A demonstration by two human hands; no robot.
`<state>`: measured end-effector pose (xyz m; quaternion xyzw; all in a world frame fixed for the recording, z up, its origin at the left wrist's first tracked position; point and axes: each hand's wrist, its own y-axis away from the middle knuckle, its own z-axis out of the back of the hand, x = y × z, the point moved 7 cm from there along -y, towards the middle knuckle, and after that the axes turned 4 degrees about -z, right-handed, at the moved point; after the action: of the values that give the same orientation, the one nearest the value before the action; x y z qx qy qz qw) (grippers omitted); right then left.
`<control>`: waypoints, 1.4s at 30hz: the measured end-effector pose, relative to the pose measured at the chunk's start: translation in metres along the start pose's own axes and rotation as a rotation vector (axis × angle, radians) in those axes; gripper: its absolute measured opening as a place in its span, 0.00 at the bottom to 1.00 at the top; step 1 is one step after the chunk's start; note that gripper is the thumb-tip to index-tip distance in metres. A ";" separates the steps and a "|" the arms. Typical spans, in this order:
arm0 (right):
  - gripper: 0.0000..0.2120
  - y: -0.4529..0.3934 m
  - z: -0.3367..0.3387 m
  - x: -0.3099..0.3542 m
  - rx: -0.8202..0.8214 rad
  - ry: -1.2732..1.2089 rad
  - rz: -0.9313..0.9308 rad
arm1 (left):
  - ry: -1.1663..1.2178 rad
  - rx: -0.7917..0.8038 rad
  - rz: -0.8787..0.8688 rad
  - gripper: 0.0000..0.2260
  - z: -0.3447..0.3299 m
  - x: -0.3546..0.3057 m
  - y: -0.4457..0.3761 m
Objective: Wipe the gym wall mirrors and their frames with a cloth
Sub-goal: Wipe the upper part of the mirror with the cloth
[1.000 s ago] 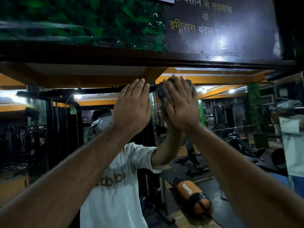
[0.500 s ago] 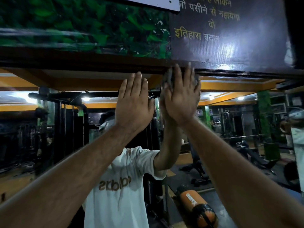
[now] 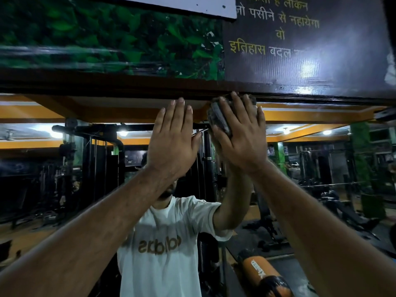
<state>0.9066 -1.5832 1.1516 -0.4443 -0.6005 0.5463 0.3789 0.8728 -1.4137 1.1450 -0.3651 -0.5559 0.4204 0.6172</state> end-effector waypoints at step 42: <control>0.30 0.049 0.001 0.081 0.063 -0.023 -0.080 | 0.202 -0.028 -0.175 0.28 0.018 0.073 0.055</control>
<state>0.8852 -1.5063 1.1001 -0.4016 -0.6045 0.5545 0.4074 0.8511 -1.3255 1.1247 -0.3642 -0.5264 0.3186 0.6991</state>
